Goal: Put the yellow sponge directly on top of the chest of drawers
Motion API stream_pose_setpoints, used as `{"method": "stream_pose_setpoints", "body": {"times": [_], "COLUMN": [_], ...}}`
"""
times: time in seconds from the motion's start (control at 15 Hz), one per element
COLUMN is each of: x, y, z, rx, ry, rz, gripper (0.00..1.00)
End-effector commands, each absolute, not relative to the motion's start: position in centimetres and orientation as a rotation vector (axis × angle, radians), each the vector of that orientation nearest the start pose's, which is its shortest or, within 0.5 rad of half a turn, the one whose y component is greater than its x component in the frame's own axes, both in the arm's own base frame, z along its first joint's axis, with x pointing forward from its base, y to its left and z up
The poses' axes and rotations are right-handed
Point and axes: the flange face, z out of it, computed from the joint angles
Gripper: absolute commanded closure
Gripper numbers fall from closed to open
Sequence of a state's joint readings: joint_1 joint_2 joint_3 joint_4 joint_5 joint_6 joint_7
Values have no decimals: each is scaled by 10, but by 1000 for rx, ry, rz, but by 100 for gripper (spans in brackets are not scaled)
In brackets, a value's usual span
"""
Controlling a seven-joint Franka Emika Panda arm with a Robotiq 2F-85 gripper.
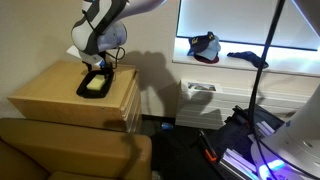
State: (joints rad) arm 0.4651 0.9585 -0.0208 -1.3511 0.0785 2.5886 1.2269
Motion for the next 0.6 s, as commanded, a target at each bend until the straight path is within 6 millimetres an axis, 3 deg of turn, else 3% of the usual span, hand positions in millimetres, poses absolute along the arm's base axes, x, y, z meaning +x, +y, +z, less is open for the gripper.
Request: {"method": "stream_pose_setpoints", "body": {"times": [0.0,0.27,0.53], "x": [689,694,700], "y": [328,328,330], "z": [141,119,112], "rx": [-2620,-2586,-2573], "ry": [1209,1221,1221], "rz": [-217,-224,-235], "gripper": [0,0,0]}}
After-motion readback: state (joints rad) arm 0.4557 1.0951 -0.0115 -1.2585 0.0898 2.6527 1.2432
